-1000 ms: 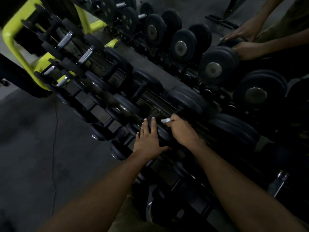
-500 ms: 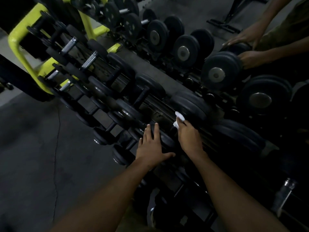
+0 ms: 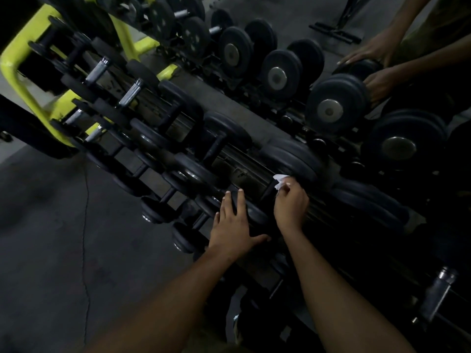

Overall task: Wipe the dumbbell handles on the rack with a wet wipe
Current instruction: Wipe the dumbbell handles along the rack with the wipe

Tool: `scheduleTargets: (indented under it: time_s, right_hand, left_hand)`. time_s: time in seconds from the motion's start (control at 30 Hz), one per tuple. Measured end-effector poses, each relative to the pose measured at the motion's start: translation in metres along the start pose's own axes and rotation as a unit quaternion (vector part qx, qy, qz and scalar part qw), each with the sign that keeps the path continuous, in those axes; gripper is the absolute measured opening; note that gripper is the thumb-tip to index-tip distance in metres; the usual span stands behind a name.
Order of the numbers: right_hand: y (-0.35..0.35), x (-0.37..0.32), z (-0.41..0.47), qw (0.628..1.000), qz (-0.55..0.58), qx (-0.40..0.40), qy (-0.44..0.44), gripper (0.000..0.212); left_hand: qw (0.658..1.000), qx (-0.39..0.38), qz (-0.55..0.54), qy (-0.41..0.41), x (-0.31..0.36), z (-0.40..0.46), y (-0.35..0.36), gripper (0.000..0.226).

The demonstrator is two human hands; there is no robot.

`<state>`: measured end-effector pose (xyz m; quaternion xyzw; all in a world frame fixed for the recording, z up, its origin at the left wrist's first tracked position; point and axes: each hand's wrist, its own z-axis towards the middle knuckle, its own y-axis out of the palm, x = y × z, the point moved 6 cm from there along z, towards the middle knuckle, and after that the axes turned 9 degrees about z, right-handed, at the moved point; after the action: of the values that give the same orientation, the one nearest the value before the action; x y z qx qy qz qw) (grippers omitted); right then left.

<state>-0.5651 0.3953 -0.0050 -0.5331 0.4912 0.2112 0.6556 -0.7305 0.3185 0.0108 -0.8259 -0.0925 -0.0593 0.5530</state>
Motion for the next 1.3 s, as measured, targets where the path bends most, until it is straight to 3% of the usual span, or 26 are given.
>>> scheduleTargets:
  time_s: [0.2,0.37,0.57,0.63,0.73,0.9,1.0,1.07,1.13,1.2,1.3]
  right_hand:
    - [-0.003,-0.007,-0.012,0.997,0.039,0.055,0.04,0.019]
    - [-0.005,0.002,-0.015,0.985,0.103,0.084,0.114,0.025]
    - [0.014,0.029,-0.004,0.902,0.338,0.051,0.263,0.01]
    - [0.019,0.033,0.001,0.875,0.373,0.028,0.309,0.022]
    - [0.024,0.034,0.005,0.864,0.357,-0.039,0.352,0.043]
    - [0.023,0.041,-0.014,0.852,0.305,-0.166,0.392,0.026]
    - [0.019,0.033,0.0,0.854,0.373,-0.127,0.341,0.011]
    - [0.017,0.03,0.009,0.829,0.435,-0.071,0.345,0.013]
    - [0.017,0.027,0.007,0.83,0.431,-0.079,0.345,0.015]
    - [0.017,0.026,-0.005,0.858,0.347,-0.166,0.342,0.013]
    - [0.02,0.033,-0.026,0.857,0.239,-0.279,0.36,0.015]
  left_hand:
    - [1.0,0.007,-0.001,0.012,0.0,-0.001,-0.002,0.133]
    - [1.0,0.013,-0.008,0.014,0.0,0.0,-0.001,0.132]
    - [1.0,0.011,-0.004,0.009,0.0,-0.001,-0.002,0.135]
    - [1.0,0.009,0.001,0.008,0.001,-0.001,-0.002,0.135]
    - [1.0,0.009,-0.001,0.009,0.0,-0.002,-0.002,0.136]
    - [1.0,0.01,-0.005,0.011,0.002,-0.002,-0.004,0.135]
    - [1.0,0.006,0.005,0.01,0.002,-0.003,-0.005,0.135]
    - [1.0,0.004,0.008,0.007,0.002,-0.003,-0.005,0.136]
    - [1.0,-0.001,0.006,0.007,0.002,-0.002,-0.004,0.137]
    - [1.0,0.0,0.002,0.008,0.002,-0.002,-0.004,0.137]
    - [1.0,0.001,-0.006,0.01,0.001,-0.001,-0.003,0.137]
